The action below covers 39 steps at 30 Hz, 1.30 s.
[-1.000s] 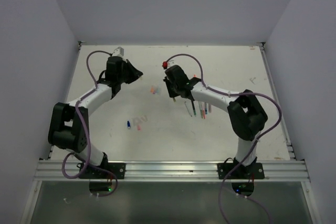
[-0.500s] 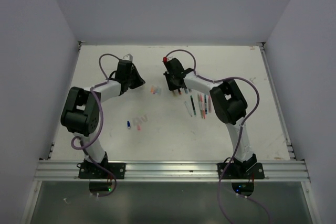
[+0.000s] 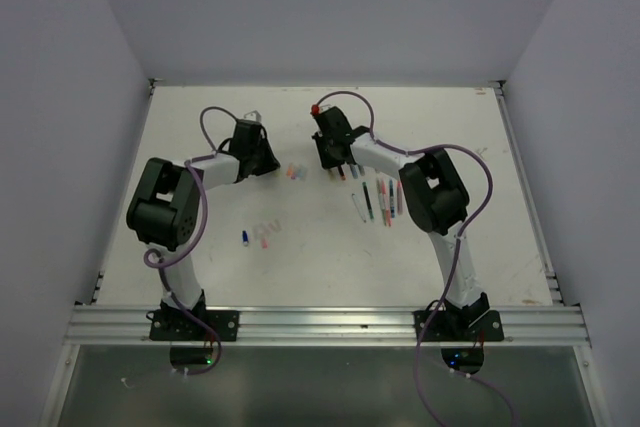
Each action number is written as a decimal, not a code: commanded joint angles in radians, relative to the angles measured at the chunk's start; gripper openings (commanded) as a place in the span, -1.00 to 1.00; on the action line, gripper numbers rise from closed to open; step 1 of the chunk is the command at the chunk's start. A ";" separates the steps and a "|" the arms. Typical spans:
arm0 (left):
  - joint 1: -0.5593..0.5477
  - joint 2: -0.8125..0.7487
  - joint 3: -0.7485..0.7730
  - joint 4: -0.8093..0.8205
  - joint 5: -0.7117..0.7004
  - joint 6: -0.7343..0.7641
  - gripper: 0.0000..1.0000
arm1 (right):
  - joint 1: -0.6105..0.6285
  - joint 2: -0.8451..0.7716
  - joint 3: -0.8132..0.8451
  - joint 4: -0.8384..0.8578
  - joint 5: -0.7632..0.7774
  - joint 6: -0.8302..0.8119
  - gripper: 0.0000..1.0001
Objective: Open the pen caps
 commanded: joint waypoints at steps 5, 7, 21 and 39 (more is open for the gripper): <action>-0.007 0.036 0.029 0.021 -0.012 0.035 -0.58 | -0.011 0.035 0.037 -0.024 -0.008 -0.018 -0.61; -0.007 0.039 0.031 0.018 -0.014 0.036 -0.60 | -0.011 0.035 0.040 -0.027 -0.008 -0.017 -0.49; -0.007 0.019 0.029 -0.002 -0.038 0.035 -0.02 | -0.009 -0.054 0.034 -0.035 0.009 -0.033 -0.26; -0.024 -0.521 -0.331 0.116 -0.038 -0.083 0.46 | 0.087 -0.706 -0.551 -0.171 0.216 0.140 0.97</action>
